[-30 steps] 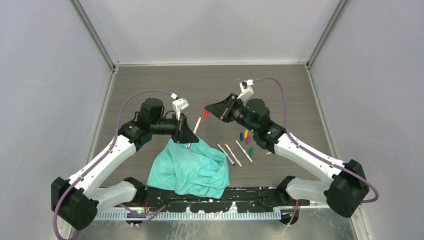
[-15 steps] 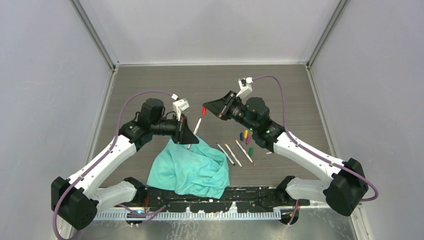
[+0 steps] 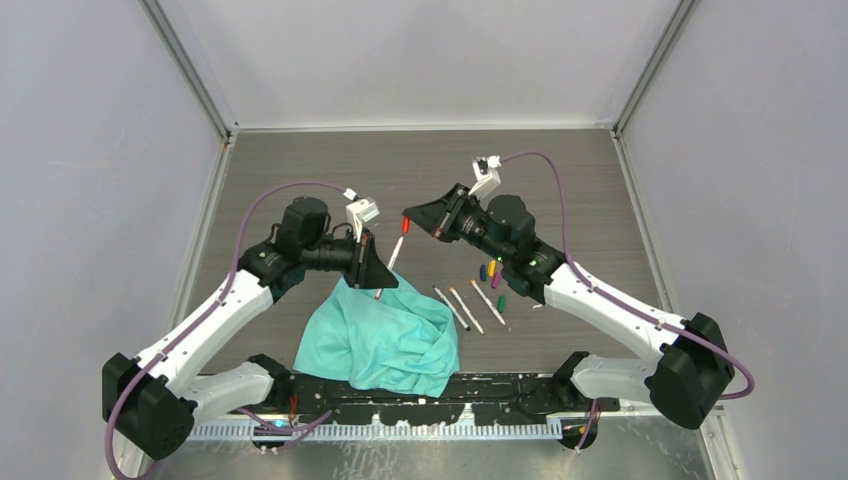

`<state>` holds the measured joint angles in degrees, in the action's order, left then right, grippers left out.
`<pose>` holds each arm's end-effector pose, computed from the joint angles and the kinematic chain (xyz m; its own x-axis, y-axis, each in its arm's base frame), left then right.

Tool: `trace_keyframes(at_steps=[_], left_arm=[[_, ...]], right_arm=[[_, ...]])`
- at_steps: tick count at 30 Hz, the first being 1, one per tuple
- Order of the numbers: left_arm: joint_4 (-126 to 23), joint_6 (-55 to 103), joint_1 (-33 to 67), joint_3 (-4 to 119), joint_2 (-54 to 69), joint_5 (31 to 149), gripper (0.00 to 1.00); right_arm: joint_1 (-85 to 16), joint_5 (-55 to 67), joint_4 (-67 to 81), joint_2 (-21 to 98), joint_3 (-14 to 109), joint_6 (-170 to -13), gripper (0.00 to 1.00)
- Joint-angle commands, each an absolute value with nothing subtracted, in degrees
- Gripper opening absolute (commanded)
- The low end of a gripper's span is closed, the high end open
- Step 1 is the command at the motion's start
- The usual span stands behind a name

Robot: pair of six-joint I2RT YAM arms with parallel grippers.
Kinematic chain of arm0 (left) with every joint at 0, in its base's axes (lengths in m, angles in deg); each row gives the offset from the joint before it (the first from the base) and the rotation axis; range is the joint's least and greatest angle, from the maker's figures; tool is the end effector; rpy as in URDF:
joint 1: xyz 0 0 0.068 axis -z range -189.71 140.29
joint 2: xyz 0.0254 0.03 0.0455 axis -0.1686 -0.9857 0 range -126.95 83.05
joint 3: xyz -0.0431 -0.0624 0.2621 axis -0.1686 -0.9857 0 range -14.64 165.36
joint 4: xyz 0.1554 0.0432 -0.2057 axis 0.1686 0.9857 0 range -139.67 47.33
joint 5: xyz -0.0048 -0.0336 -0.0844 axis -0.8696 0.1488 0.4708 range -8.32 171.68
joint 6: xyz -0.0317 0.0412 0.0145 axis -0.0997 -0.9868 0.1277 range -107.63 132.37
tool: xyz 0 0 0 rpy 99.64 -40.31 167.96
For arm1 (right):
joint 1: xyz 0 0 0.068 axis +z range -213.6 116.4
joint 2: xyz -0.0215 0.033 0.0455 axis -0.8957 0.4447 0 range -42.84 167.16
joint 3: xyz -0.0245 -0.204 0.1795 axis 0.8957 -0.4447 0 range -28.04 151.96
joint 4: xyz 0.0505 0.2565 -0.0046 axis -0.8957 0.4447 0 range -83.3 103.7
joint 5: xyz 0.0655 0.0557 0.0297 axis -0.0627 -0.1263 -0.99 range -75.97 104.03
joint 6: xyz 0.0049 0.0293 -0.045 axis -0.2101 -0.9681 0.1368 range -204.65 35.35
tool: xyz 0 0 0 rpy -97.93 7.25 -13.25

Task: Insert the pens into the pen caps

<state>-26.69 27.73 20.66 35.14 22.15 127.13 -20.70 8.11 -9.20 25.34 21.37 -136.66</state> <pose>0.1817 -0.1360 0.3003 -0.6953 0.1921 -0.6926 0.7048 0.3711 -0.6046 0.2043 0.1950 0.3311 -0.6156 0.4980 -0.6108 -0.4343 0.4323 0.7902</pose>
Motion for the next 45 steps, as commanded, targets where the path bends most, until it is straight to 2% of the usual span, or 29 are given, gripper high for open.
trace_keyframes(at_steps=[1,22,45], left_arm=[[-27.61,26.63,20.96,36.38,22.62,127.7,0.0],[-28.2,27.28,20.88,36.33,25.01,123.87,0.0],[-28.57,26.86,19.58,36.55,27.04,123.35,0.0]], right_arm=[[-20.17,7.37,-12.47,25.12,23.88,-135.59,0.0],[-17.8,6.45,-15.61,22.81,16.67,-135.89,0.01],[-7.68,5.17,-22.51,23.38,8.65,-134.84,0.01]])
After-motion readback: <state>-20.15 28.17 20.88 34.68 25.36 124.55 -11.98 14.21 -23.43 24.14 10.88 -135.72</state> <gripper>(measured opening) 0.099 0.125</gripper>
